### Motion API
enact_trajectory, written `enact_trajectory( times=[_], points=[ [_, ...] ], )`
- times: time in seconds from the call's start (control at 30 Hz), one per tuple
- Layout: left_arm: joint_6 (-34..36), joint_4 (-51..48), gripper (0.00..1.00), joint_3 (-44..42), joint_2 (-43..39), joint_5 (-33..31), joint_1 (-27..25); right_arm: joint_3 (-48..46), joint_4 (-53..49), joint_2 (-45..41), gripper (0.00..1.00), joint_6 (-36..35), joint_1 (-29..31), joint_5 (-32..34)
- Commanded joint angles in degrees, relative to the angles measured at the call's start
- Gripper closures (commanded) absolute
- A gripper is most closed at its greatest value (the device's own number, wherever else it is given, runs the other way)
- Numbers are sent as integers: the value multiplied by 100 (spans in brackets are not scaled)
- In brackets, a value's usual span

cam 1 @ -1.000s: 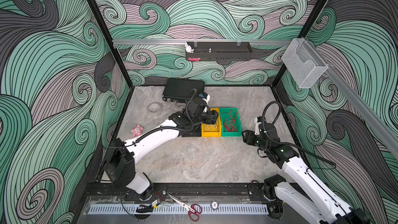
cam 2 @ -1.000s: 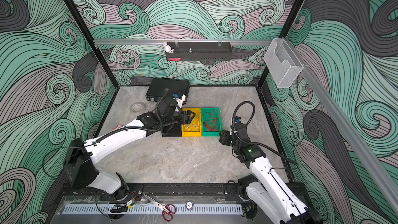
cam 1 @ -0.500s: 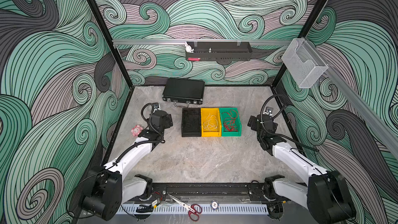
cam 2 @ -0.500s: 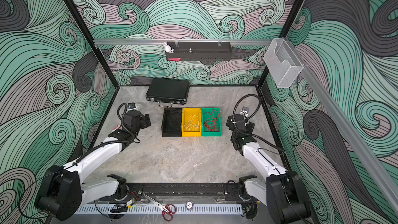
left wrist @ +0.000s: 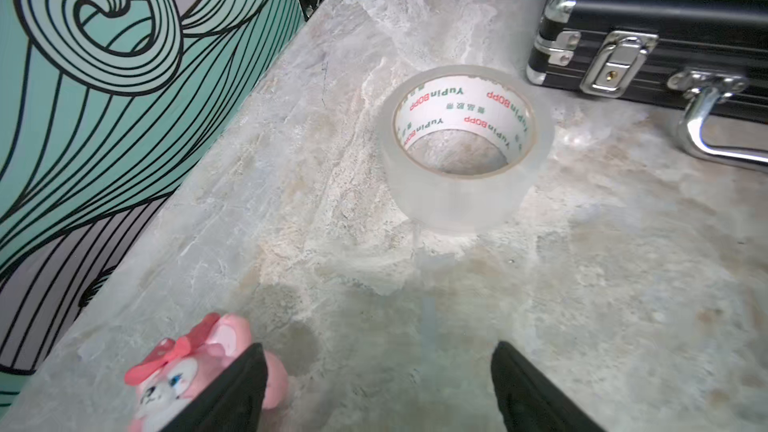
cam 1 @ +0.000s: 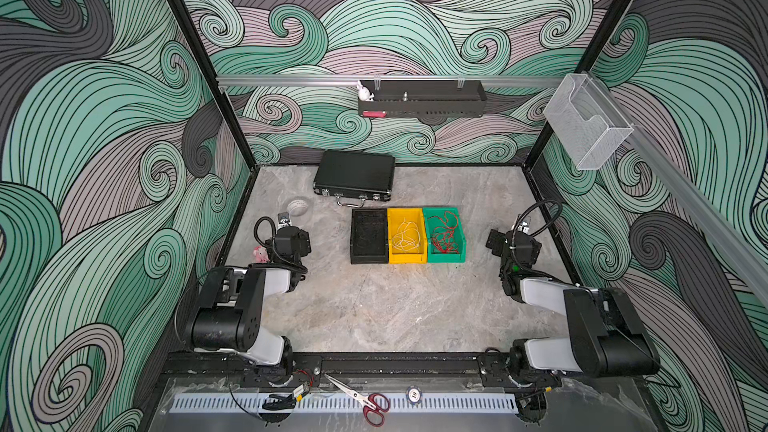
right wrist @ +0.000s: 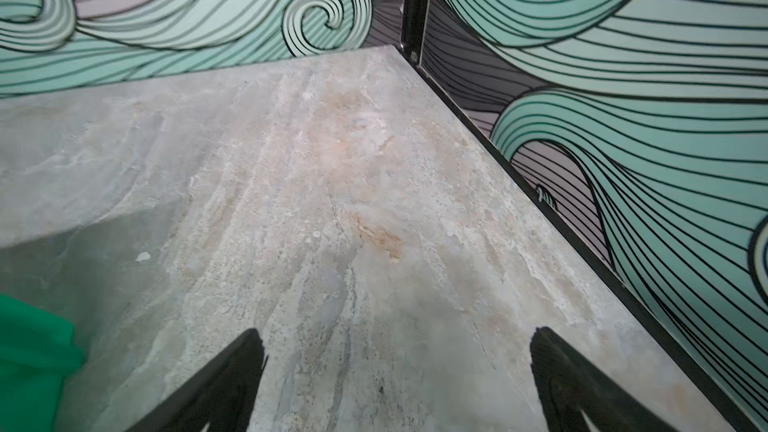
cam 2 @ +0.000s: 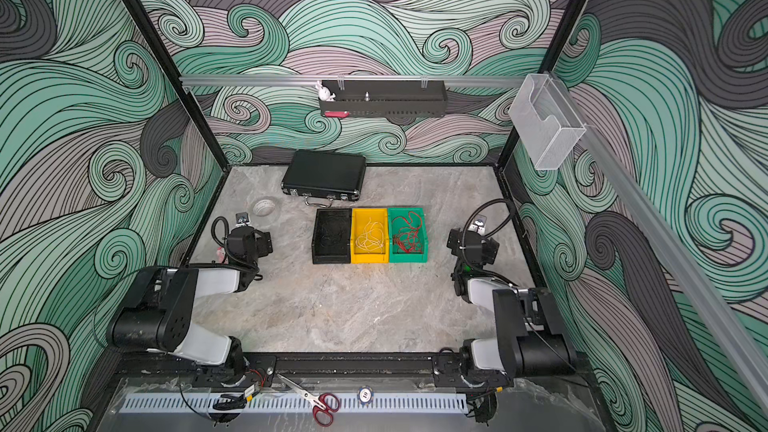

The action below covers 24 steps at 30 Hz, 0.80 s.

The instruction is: Untangle the cables

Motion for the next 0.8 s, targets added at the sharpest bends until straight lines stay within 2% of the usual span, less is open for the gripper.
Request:
enact_trajectory(
  times=[0.0,0.03,0.1,0.17,0.2,0.23,0.77],
  points=[
    [76,621,11,250,64,423,122,-14,1134,558,1,-436,-6,-997],
    [-43,77,11,398,-51,469,156,160,1241,792,0,-473,-3,-999],
    [39,419,7,326,12,516,184,441,310,604,0,-416,-32,-1073],
    [-28,155,6,386,-41,509,183,318,876,766,0,-478,-15,-1064],
    [-93,-5,2,444,-89,540,191,299,878,732,1,-480,-13,-1070],
    [-15,236,2,380,-29,512,187,313,675,628,0,-475,-17,-1097],
    [-60,121,1,380,-91,509,175,344,609,638,0,-480,-26,-1173]
  ],
)
